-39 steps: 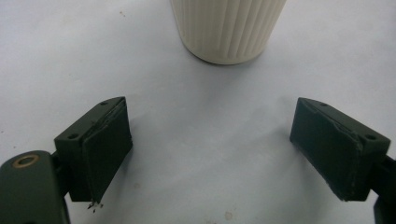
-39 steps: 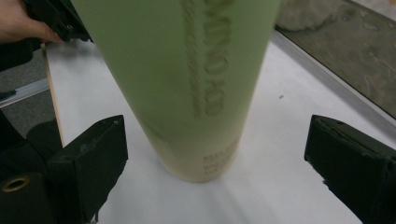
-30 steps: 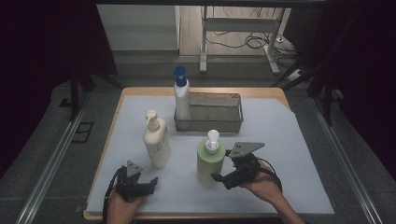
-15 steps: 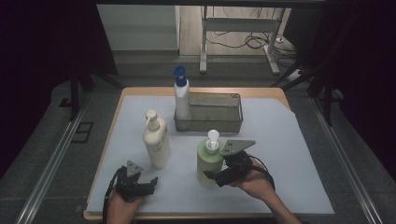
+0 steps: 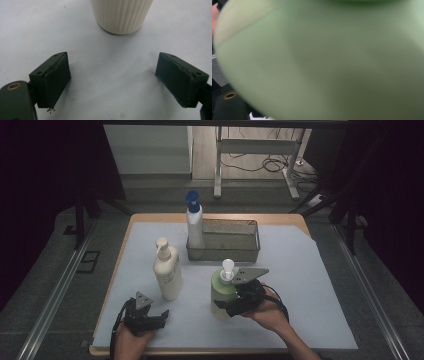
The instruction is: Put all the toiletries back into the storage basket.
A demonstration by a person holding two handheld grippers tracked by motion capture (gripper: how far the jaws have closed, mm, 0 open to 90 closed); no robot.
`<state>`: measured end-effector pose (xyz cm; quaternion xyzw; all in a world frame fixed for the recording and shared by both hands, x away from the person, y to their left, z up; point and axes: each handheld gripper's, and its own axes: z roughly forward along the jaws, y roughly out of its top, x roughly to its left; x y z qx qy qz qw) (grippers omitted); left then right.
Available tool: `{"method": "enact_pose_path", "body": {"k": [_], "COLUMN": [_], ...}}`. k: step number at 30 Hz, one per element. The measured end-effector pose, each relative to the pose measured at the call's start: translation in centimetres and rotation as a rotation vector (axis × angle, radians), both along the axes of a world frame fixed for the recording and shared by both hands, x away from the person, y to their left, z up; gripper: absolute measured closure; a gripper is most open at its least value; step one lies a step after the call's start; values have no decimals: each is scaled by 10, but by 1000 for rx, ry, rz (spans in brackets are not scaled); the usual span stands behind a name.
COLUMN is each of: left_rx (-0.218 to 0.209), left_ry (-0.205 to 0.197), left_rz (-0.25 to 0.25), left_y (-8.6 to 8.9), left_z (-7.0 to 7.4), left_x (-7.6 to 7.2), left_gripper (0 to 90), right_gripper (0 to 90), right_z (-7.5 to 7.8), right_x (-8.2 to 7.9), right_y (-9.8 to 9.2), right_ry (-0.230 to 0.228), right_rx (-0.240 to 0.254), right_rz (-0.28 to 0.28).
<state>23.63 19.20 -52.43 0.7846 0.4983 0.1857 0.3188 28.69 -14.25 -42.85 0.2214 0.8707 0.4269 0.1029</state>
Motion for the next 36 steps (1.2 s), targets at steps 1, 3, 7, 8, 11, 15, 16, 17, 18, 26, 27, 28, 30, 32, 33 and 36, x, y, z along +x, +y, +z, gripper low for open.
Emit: {"method": "enact_pose_path", "body": {"k": [1, 3, 7, 8, 11, 15, 16, 17, 18, 26, 27, 28, 30, 32, 33, 36], "left_rx": [0, 0, -1, -1, -1, -1, -1, -1, -1, 0, 0, -1, 0, 0, 0, 0], "left_ry": [0, 0, 0, 0, 0, 0, 0, 0, 0, 1, 1, 1, 1, 1, 1, 1], "left_rz": [0, 0, 0, 0, 0, 0, 0, 0, 0, -1, 0, 0, 0, 0, 0, 0], "left_y": [0, 0, 0, 0, 0, 0, 0, 0, 0, 0, 0, 0, 0, 0, 0, 0], "left_z": [0, 0, 0, 0, 0, 0, 0, 0, 0, 0, 0, 0, 0, 0, 0, 0], "left_x": [0, 0, 0, 0, 0, 0, 0, 0, 0, 0, 0, 0, 0, 0, 0, 0], "left_gripper": [123, 123, 123, 123, 123, 123, 123, 123, 123, 123, 123, 123, 123, 123, 123, 123], "right_gripper": [117, 120, 124, 124, 125, 126, 126, 126, 126, 126, 126, 126, 126, 126, 126, 126], "right_z": [0, 1, 2, 2, 3, 4, 5, 6, 7, 18, 19, 20, 23, 26, 27, 31], "right_x": [-1, -2, -1, -2, -1, 0, 1, 2, 3, 11, 12, 13, 16, 18, 19, 23], "right_y": [0, 0, 1, 1, 2, 3, 3, 3, 3, 4, 4, 4, 5, 6, 6, 7], "right_ry": [-3, -5, -3, -1, 3, 6, 5, 5, 2, 1, 1, 0, -1, -6, -10, -17], "right_rx": [-3, -7, -16, -16, -21, -22, -18, -17, -14, -25, -24, -23, -17, -15, -17, -21], "right_rz": [-3, -9, -8, -13, -19, -31, -37, -40, -42, -59, -63, -71, -81, -89, -91, -101]}}
